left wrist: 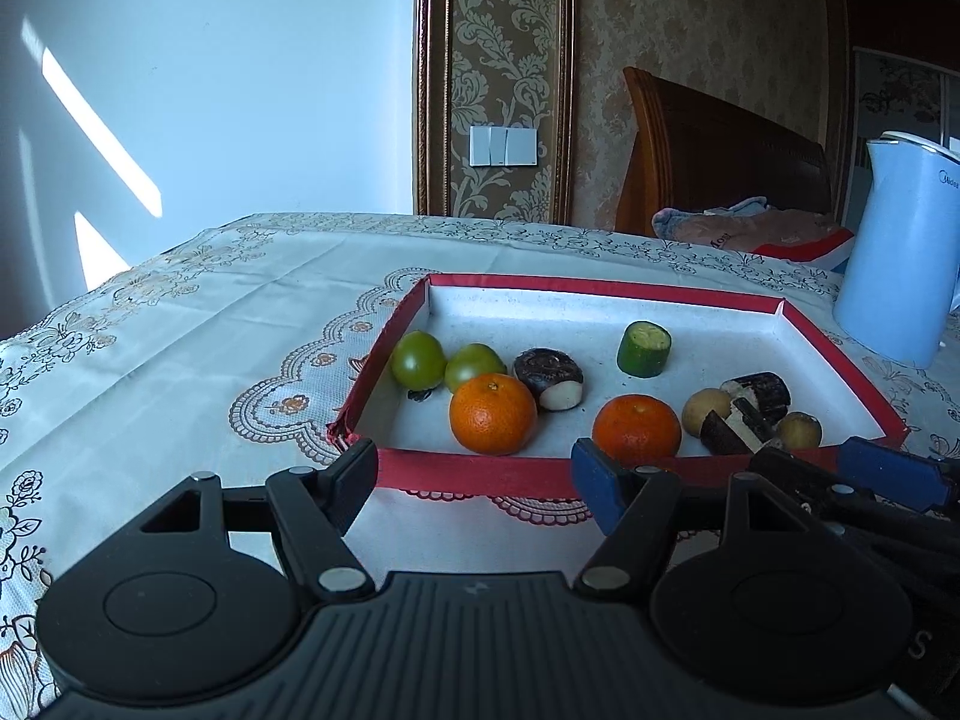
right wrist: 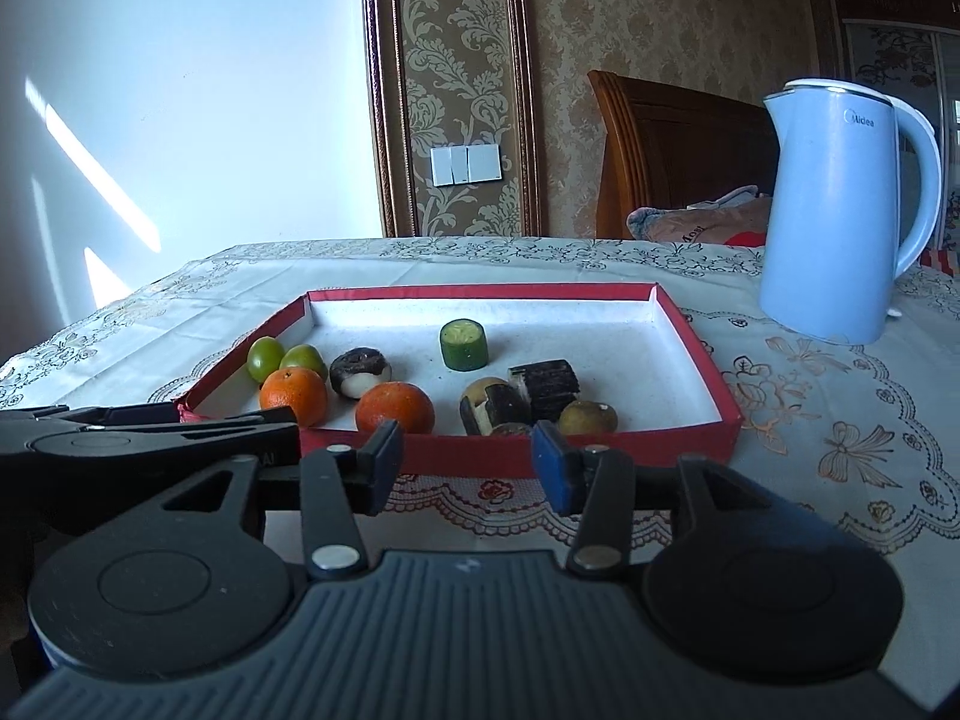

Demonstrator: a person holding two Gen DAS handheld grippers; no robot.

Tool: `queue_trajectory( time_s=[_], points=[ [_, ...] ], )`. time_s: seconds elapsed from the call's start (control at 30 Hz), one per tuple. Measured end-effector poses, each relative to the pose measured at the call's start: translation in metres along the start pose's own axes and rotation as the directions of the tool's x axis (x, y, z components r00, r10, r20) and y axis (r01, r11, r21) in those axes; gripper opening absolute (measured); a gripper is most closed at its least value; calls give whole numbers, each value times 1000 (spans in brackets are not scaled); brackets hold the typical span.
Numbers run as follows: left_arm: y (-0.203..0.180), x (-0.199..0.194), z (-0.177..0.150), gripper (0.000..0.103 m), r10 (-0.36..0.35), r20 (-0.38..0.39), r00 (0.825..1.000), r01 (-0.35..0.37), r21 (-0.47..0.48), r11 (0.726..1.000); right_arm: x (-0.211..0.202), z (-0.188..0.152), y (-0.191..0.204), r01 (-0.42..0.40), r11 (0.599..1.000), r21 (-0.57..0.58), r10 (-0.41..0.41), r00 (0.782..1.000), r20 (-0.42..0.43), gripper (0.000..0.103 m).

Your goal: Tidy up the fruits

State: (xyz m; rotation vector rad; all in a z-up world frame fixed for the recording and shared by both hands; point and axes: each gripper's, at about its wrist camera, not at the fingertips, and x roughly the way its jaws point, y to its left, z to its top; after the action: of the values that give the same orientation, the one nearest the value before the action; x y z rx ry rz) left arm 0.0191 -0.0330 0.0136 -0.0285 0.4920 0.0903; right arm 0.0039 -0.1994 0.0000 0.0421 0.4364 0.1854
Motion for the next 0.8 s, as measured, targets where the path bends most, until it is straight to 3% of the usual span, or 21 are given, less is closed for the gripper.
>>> queue_trajectory(
  time_s=[0.67, 0.8],
  points=[
    [2, -2, -6, 71, -3, -23, 1000, 3, 1, 1000, -4, -3, 0, 8, 1000, 0, -8, 1000, 4, 45],
    [0, -2, -6, 77, 17, -22, 1000, -17, 15, 1000, -4, -4, -1, 10, 1000, 2, -10, 1000, 9, 45]
  ],
)
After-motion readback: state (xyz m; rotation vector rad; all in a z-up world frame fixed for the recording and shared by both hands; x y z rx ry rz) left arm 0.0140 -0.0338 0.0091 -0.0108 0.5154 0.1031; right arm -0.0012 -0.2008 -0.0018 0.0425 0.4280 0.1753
